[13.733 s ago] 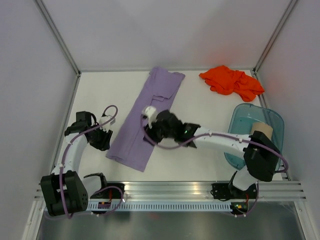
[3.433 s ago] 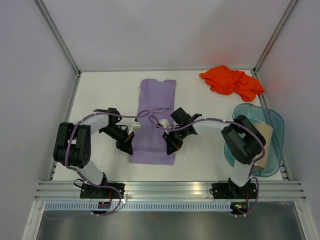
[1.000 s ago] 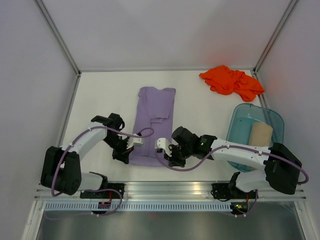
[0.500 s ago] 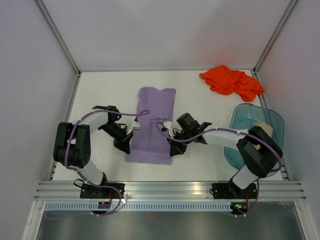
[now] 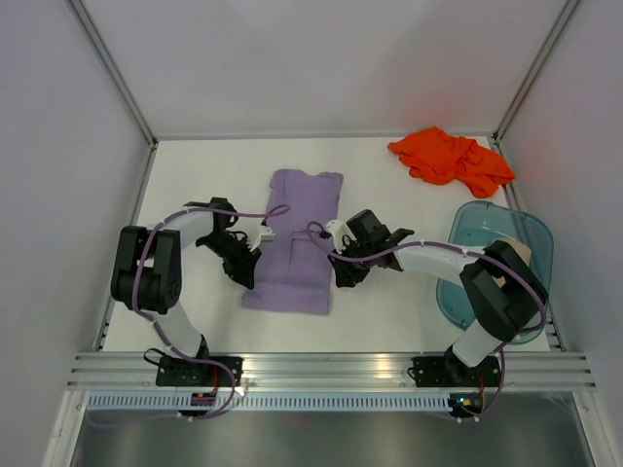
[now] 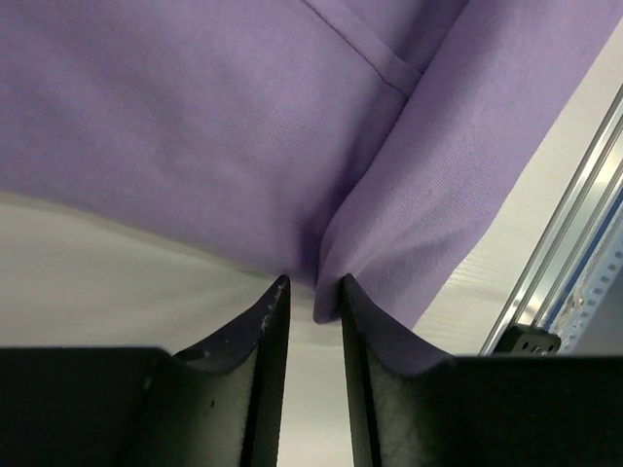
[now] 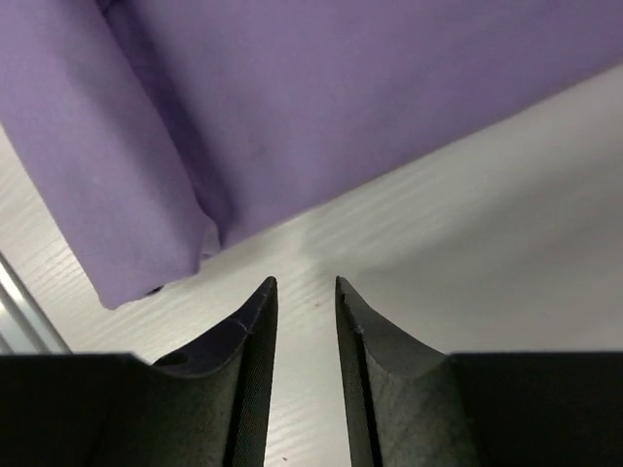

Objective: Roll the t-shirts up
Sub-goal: Roll the tshirt

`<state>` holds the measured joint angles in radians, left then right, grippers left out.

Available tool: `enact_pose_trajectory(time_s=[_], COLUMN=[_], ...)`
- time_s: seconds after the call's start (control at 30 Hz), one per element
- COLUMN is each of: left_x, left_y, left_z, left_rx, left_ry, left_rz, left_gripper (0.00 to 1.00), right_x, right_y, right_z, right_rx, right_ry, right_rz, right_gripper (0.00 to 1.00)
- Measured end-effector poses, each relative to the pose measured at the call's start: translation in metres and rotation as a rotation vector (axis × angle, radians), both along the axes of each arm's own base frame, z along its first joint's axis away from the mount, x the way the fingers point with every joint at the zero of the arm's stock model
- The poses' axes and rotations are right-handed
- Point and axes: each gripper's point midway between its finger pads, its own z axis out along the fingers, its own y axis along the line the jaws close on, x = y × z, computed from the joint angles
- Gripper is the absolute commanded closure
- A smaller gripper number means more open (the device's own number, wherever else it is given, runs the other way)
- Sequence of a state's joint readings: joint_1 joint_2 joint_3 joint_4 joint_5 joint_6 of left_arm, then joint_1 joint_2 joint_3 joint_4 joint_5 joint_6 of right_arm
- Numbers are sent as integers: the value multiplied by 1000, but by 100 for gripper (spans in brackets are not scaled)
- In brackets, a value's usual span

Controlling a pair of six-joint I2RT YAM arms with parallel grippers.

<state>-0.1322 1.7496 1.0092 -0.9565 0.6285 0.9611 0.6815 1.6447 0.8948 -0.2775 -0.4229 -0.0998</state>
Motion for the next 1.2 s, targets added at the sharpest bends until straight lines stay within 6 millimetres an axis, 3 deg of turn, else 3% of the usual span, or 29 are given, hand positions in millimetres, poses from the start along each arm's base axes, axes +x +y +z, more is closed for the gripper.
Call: enact_pose_trajectory(time_s=[0.1,0.2,0.27,0.4,0.5,0.63,0.73,0.87,1.03,1.2], left_x=[2,13,22,33,17,-28,-49,-66,-66,-52], left_y=[-1,-4,-5,-7,1,10,-1,-8,-1,1], left_z=[2,11,21,50,61,60,55,28,3,-3], left_rx=[7,6,-1,-23,-26,-17,-29,1,73,110], left_ry=[11,-2,-35,-168,-368,-622,-744,-744,-727,-772], left_rz=[37,81,98,101,65,-32,-161,-293,-337,-360], left_gripper=[61,59,59,59,53,49,47,46,46,47], right_x=[12,13,-2,-52,-76,-101,-107,-98,-90,-85], right_y=[-8,-4,10,37,41,45,52,51,43,42], right_z=[14,39,55,70,61,41,32,18,-5,-11], right_rx=[-41,-50,-28,33,27,-22,-35,-91,-182,-209], right_ry=[-98,-243,-344,-475,-528,-560,-584,-622,-623,-635], right_rz=[-40,-17,60,266,358,463,502,498,498,474], right_gripper=[63,63,62,57,56,56,56,56,56,59])
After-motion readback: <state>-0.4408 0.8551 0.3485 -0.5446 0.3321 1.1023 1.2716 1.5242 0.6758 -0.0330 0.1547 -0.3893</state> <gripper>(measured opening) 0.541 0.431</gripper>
